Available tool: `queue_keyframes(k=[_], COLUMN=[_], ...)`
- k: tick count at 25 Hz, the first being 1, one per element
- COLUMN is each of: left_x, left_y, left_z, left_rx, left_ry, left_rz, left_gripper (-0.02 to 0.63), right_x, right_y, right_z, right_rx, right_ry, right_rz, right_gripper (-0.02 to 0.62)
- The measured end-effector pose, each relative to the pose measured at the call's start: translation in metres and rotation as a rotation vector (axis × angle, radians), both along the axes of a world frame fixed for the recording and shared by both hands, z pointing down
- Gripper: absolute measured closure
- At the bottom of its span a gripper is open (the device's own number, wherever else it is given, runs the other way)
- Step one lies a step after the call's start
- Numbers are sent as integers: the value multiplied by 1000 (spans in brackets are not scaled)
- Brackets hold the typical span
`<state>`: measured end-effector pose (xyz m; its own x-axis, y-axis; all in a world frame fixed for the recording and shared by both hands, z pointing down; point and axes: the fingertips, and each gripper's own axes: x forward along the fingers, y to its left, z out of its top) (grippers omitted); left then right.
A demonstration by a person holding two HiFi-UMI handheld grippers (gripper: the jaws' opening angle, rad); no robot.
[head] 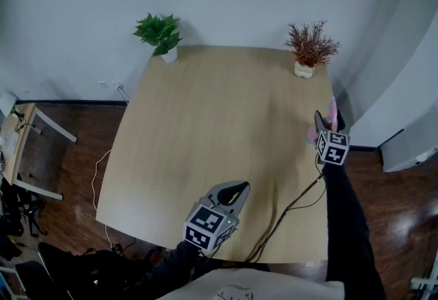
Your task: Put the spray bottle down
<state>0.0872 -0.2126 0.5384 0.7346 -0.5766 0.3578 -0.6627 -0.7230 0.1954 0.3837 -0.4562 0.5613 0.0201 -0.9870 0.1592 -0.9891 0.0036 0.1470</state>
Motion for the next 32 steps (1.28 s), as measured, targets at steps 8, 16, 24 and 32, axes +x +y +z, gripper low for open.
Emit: queue_keyframes(k=[8,16,24,32], left_x=[-22,-46,-101,-134], left_y=[15,37,54,58], left_z=[-27,-49,-98,-131], left_rx=[32,56,135,185], left_ry=[14,9,30,40], left_rz=[9,44,19,-15], left_gripper=[588,588,588,588], right_x=[-27,-122,-218,-301], right_y=[128,249,303,312], right_z=[19,-31,-176,-212], right_rx=[-55,-2,173,174], right_ry=[-52,-153,-158,-164], right_rz=[-2,-61,-235,-391], right_gripper=[281,440,594,594])
